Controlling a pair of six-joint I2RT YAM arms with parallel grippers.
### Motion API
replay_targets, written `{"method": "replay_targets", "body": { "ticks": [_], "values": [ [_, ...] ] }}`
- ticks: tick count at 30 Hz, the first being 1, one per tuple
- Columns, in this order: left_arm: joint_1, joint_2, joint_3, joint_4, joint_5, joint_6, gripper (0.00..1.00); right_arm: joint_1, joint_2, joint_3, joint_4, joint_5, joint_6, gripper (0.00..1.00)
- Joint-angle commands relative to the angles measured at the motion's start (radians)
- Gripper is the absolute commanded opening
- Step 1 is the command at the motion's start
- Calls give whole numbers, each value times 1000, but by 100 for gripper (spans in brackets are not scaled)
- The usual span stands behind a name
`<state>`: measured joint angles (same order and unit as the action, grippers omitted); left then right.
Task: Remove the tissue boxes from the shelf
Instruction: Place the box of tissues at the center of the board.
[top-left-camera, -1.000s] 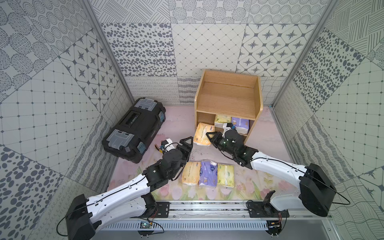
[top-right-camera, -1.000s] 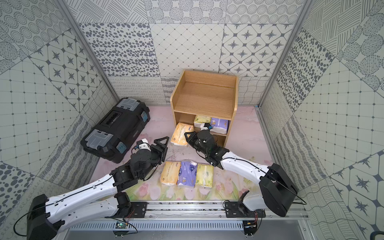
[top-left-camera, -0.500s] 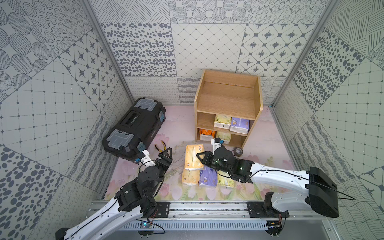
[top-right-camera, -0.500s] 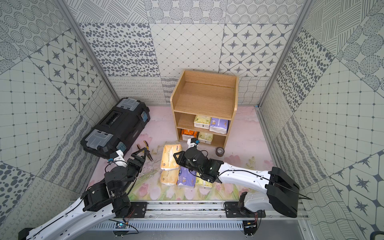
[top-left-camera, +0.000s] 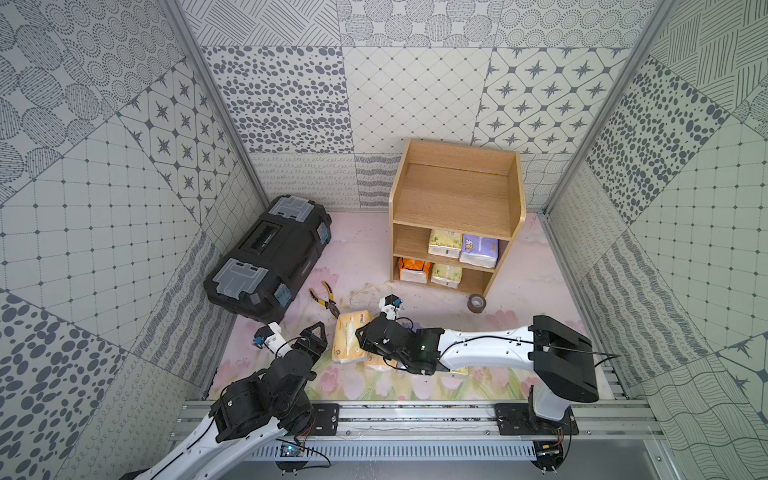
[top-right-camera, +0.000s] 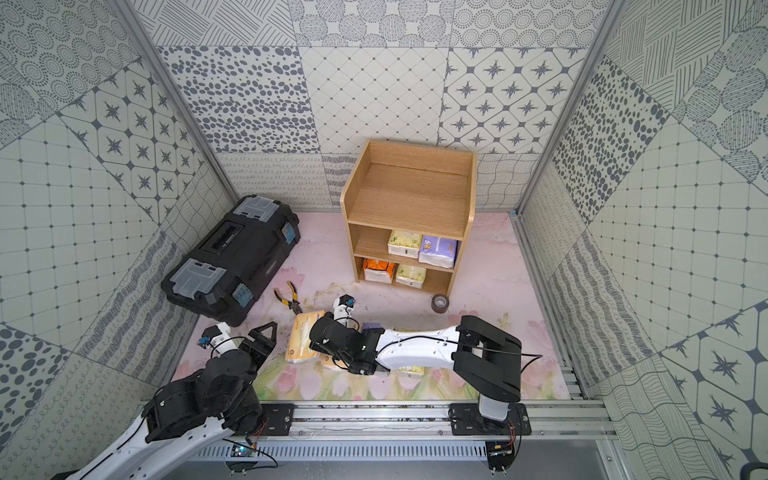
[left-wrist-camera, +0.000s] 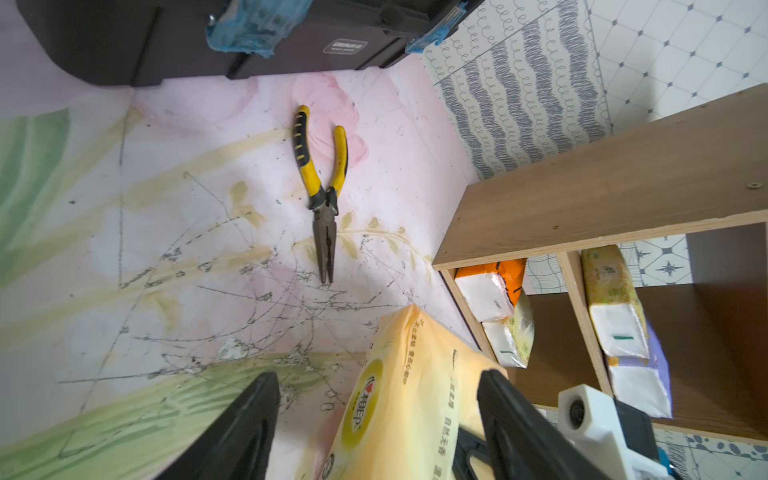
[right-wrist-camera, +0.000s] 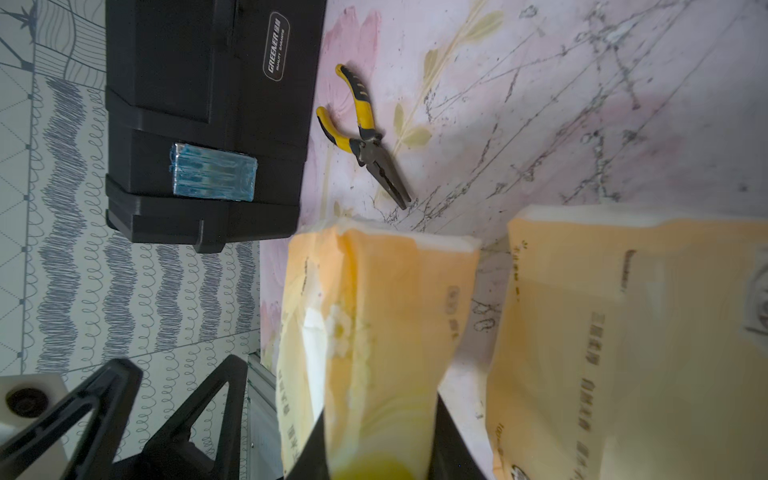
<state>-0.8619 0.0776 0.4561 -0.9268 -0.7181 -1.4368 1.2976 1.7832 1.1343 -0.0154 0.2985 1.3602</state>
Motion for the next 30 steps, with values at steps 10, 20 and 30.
{"method": "replay_targets", "body": {
  "ticks": [10, 20, 30],
  "values": [
    [3, -15, 9, -305, -36, -189, 78, 32, 216, 204, -53, 51, 34, 23],
    [4, -13, -46, -202, 10, -144, 78, 52, 158, 170, -96, 174, -70, 69],
    [1, 1, -121, 90, 108, 41, 78, 69, -107, -23, -141, 312, -234, 72]
  ]
}}
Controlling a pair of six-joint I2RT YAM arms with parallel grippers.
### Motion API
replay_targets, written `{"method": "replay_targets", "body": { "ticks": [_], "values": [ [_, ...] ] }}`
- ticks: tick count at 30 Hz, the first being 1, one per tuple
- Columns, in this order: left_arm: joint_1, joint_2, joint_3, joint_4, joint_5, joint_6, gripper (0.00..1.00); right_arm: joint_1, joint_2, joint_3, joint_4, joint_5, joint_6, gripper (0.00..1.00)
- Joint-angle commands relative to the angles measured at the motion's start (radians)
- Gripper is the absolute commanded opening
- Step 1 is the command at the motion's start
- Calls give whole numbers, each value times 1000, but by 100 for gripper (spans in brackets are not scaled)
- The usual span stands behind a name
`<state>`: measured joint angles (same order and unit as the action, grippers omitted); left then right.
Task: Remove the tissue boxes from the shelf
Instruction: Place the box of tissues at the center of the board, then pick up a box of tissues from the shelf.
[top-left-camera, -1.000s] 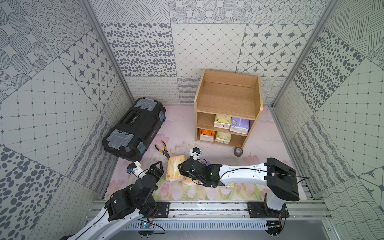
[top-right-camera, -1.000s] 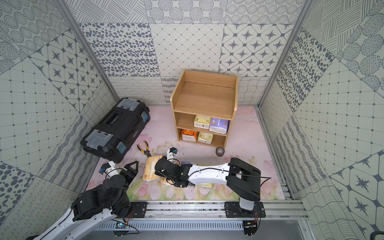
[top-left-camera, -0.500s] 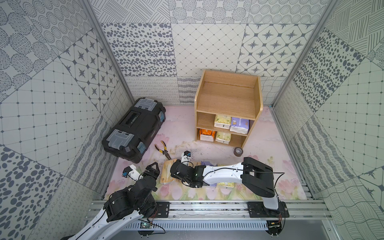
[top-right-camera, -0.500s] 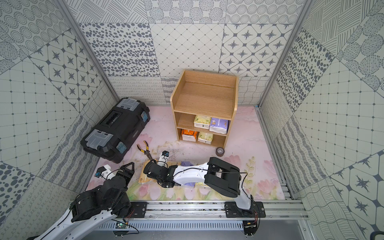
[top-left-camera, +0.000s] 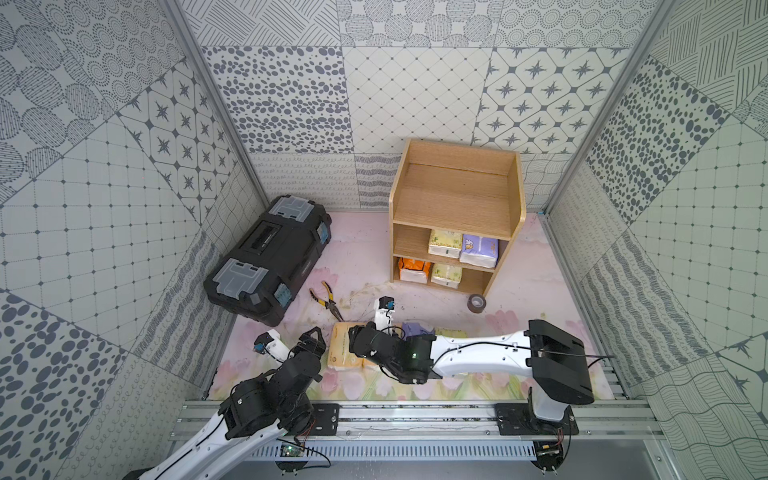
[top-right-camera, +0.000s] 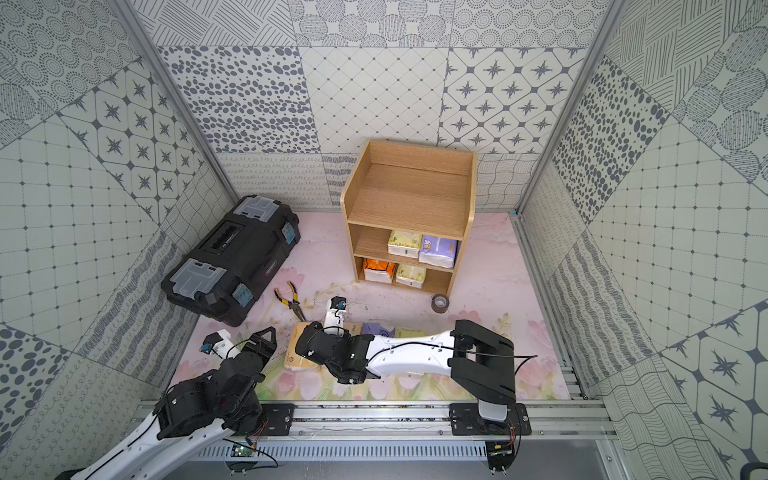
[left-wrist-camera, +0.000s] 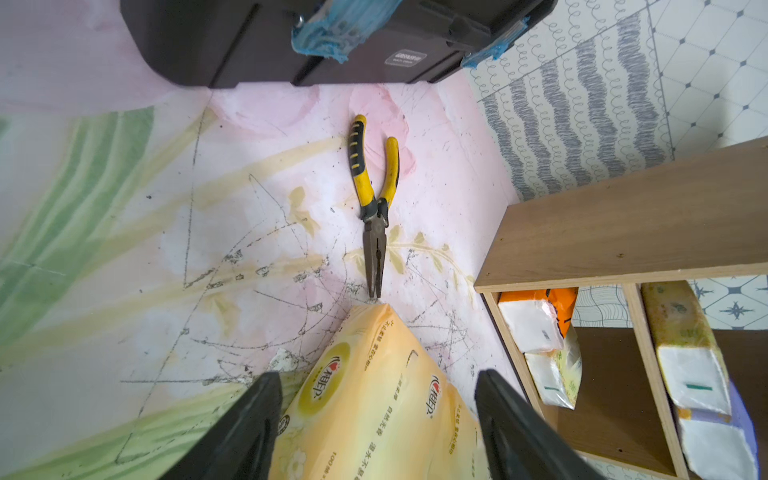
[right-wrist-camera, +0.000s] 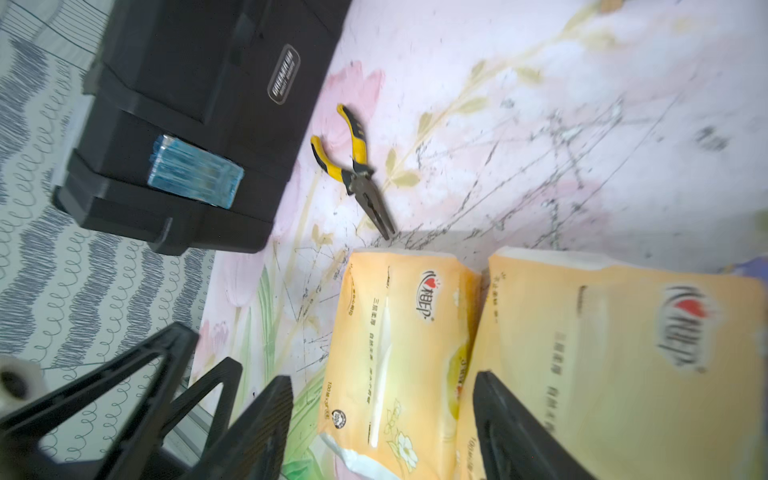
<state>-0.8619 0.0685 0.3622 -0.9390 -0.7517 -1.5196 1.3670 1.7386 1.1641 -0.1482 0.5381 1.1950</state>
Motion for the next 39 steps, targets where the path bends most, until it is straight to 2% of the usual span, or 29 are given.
{"method": "replay_targets", "body": {
  "ticks": [1, 6, 9, 11, 15, 20, 25, 29, 32, 39],
  "values": [
    [3, 17, -35, 151, 158, 155, 77, -2, -98, -81, -3, 82, -84, 72],
    [2, 84, -71, 388, 240, 238, 72, -11, -268, -217, 24, 133, -142, 70],
    [2, 147, -106, 591, 288, 259, 64, -27, -359, -309, 13, 187, -86, 70],
    [3, 198, -134, 729, 317, 261, 63, -39, -414, -363, 3, 215, -44, 69],
    [3, 341, -139, 945, 359, 281, 62, -75, -540, -465, -14, 236, 11, 68],
    [2, 542, -96, 1172, 408, 333, 61, -92, -709, -555, -65, 247, -8, 66],
    [2, 789, 4, 1408, 479, 472, 58, -95, -871, -618, -193, 285, 24, 64],
    [1, 993, 150, 1472, 539, 565, 58, -95, -940, -618, -276, 307, 25, 64],
    [4, 1135, 256, 1524, 576, 591, 57, -97, -980, -618, -286, 309, 9, 64],
    [4, 1368, 457, 1640, 538, 658, 51, -97, -1054, -649, -315, 327, 11, 64]
  ]
}}
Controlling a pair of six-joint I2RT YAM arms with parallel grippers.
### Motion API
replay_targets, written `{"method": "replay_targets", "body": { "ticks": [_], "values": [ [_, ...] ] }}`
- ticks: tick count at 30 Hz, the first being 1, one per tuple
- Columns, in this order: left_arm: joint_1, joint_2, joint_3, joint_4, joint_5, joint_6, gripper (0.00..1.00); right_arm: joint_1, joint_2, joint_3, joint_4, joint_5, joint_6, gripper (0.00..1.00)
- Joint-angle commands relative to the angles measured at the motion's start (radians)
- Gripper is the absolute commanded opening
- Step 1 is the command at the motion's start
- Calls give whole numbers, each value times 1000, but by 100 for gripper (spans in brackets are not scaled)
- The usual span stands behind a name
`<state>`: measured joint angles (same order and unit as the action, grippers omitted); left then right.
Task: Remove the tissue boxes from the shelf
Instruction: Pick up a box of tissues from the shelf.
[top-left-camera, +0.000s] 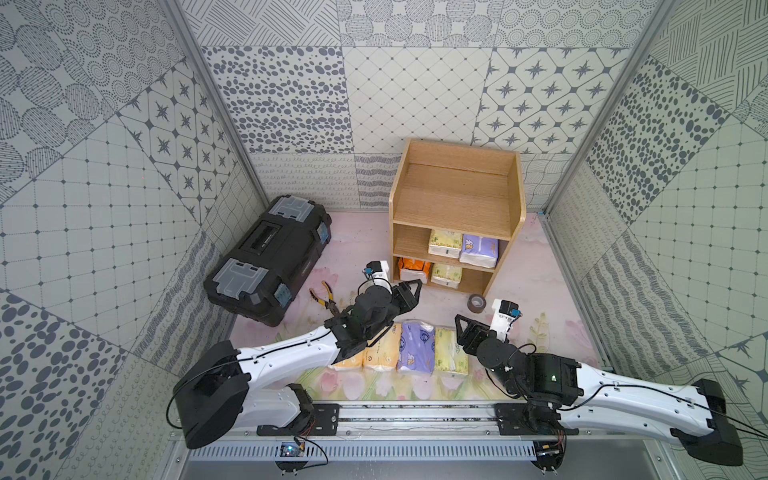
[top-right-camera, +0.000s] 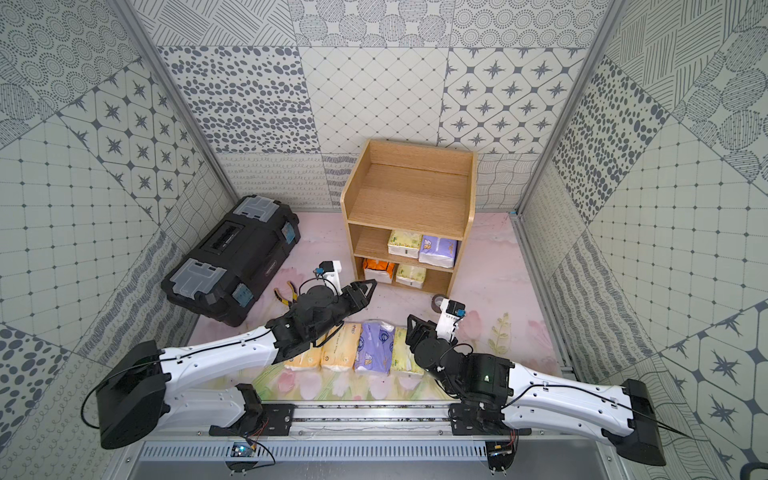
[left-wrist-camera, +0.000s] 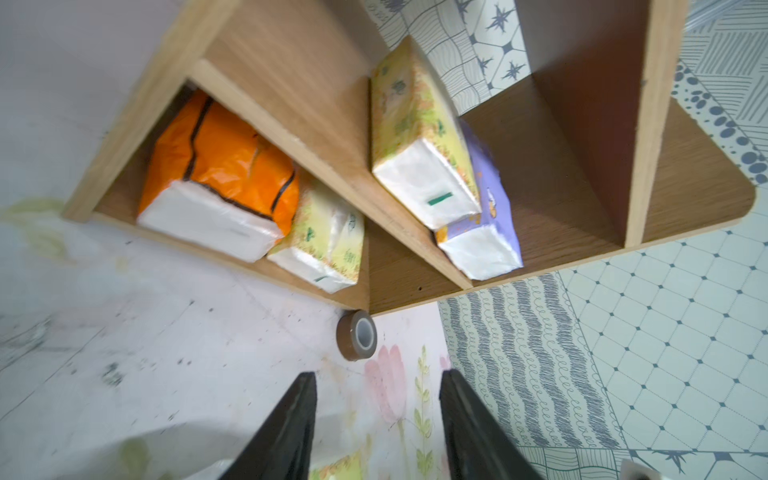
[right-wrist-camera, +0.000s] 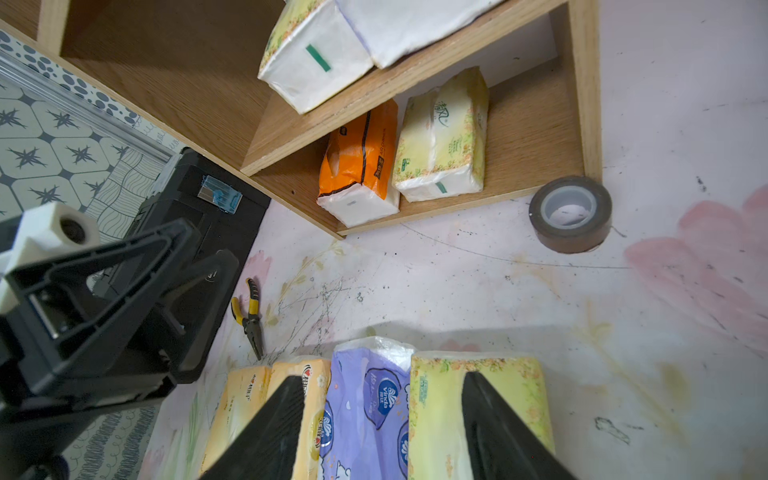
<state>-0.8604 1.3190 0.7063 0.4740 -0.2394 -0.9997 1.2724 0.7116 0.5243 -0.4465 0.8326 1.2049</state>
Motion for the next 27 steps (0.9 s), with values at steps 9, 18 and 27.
{"method": "replay_targets", "body": {
  "ticks": [9, 18, 27],
  "values": [
    [34, 296, 277, 252, -82, 161, 51, -3, -70, -13, -18, 43, -18, 64],
    [68, 370, 341, 233, -138, 132, 51, -3, -74, -14, -17, 38, -13, 64],
    [92, 442, 398, 206, -151, 121, 51, -4, -75, -15, -17, 36, -9, 64]
  ]
}}
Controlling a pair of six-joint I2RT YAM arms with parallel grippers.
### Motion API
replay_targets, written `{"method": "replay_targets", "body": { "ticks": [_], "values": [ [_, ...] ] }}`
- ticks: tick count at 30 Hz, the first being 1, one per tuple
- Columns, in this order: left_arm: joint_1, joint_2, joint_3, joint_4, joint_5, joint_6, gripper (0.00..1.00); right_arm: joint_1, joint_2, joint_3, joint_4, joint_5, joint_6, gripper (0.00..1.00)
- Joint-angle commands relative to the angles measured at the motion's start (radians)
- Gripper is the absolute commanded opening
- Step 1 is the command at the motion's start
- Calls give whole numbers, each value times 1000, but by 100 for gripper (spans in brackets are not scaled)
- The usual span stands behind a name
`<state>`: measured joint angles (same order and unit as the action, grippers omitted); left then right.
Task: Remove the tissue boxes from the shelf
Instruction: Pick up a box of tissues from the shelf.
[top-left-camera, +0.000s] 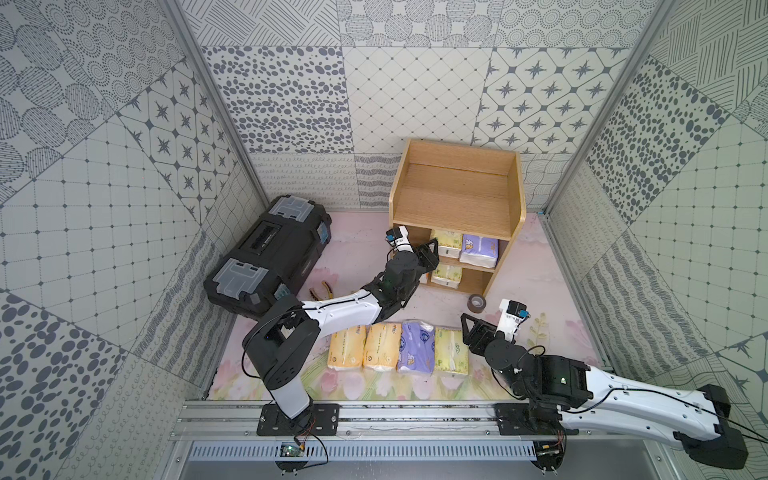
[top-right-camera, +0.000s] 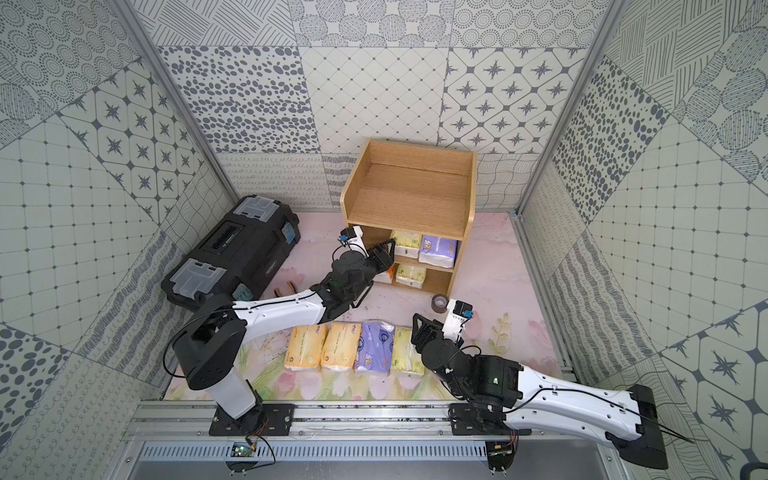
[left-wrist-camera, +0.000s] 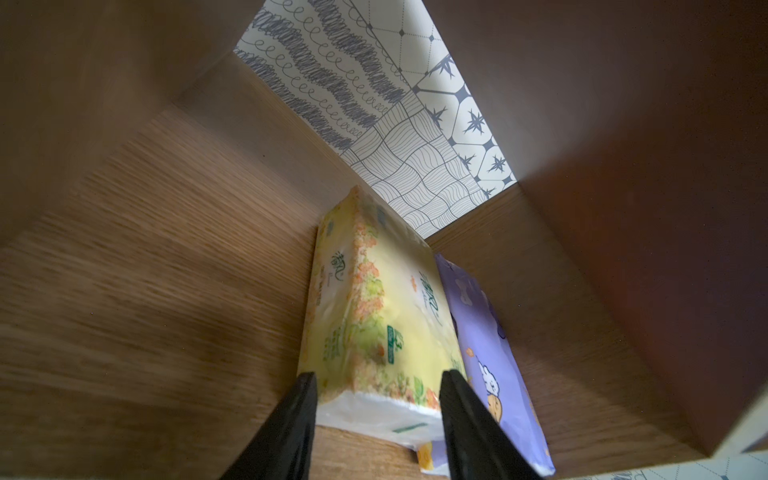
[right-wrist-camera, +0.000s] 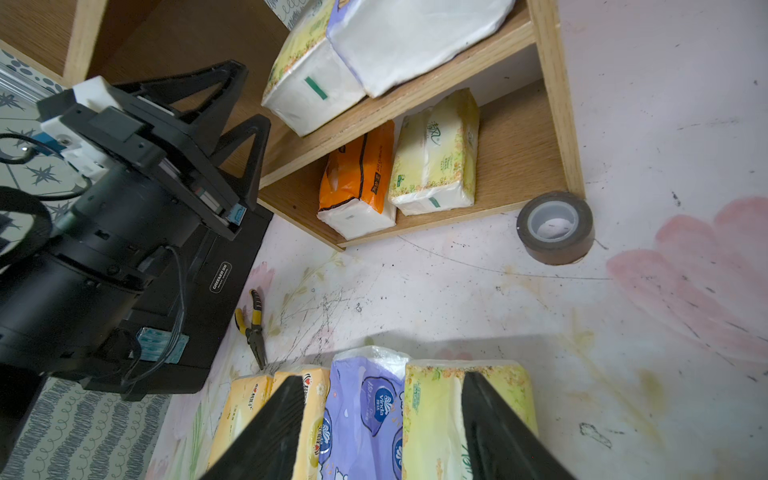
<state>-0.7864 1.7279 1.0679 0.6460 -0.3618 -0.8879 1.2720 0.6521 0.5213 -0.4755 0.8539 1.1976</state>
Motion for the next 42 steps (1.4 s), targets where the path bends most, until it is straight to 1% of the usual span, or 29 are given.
{"method": "replay_targets", "body": {
  "ticks": [1, 4, 5, 9, 19, 23, 26, 29, 34, 35, 36, 38, 42],
  "values": [
    [20, 42, 45, 36, -23, 7, 51, -3, -15, -11, 12, 12, -2, 64],
    [25, 70, 67, 34, -12, -7, 47, -3, -16, -10, 13, 8, -2, 64],
    [28, 78, 72, 32, -10, -12, 45, -3, -15, -10, 12, 7, -1, 64],
    [31, 93, 79, 34, -8, -26, 30, -3, -15, -8, 12, 2, 2, 64],
    [39, 79, 63, 40, 17, -32, 0, -8, -7, 3, 13, 9, -12, 64],
    [37, 39, 37, 34, 21, -30, 0, -46, 11, 14, 14, -49, -13, 64],
    [28, -14, -4, 28, -5, -47, 0, -133, 49, 51, 17, -179, -26, 64],
    [23, -68, -60, 19, -33, -89, 0, -216, 79, 50, 89, -310, -55, 65],
    [14, -155, -164, 15, -58, -163, 0, -313, 102, 47, 204, -436, -67, 67],
    [12, -172, -183, 14, -66, -170, 0, -340, 105, 41, 239, -481, -61, 68],
    [8, -186, -201, 14, -71, -177, 0, -369, 112, 34, 286, -528, -52, 70],
    [3, -210, -228, 14, -75, -189, 0, -406, 133, 35, 335, -568, -21, 75],
    [-7, -248, -271, 21, -75, -216, 0, -429, 187, 42, 454, -568, 8, 85]
  ]
}}
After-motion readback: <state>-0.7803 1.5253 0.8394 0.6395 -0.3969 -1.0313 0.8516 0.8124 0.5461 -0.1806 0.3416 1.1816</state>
